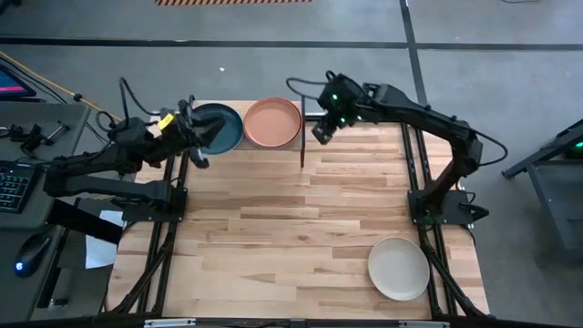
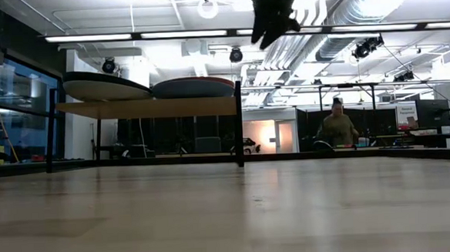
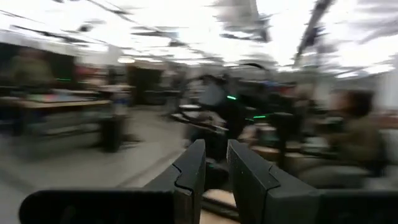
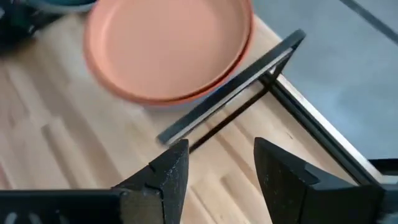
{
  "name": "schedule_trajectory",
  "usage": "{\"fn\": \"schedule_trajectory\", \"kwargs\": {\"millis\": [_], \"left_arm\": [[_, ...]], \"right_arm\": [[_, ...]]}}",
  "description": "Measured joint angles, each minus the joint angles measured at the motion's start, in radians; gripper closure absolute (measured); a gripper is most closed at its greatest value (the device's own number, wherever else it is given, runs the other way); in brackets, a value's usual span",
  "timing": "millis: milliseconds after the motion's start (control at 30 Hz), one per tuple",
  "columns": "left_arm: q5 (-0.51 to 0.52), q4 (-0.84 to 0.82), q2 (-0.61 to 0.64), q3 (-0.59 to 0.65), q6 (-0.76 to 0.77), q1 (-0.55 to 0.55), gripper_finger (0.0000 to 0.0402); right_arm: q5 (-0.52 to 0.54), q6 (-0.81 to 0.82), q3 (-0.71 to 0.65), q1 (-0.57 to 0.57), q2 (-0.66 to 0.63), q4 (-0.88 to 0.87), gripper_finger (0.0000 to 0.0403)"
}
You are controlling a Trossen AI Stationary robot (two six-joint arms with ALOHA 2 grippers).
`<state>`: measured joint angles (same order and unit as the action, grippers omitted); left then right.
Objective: Place and stack plates onto a shelf
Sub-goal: Stack the white plate on top of the dark blue plate on the shelf
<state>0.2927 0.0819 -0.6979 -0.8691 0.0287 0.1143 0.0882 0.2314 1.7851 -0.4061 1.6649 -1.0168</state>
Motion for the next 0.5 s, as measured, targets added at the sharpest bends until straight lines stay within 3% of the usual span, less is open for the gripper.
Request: {"fn": "schedule_trajectory", "kwargs": {"millis": [100,233,333,500], "left_arm": [[-0.118,0.086,-0.01,0.072,0.073,0.0,0.0341],[-0.147,0.127,-0.036,0.17,0.196,0.0,0.0341],[-0.147,0.135,-0.051,0.198,0.259,0.0,0.0341],[-0.148,0.15,-0.066,0.201,0.231,0.0,0.0341]], "right_arm": [[0.01,-0.028,0.0,0.062,-0.038,-0.027,0.024],[0.012,-0.042,-0.048,0.143,-0.096,0.01,0.024],[0.01,-0.012,-0.254,0.189,-0.216,0.122,0.024],[0.008,0.202,-0.688,0.244,-0.492,0.417,0.024]]}}
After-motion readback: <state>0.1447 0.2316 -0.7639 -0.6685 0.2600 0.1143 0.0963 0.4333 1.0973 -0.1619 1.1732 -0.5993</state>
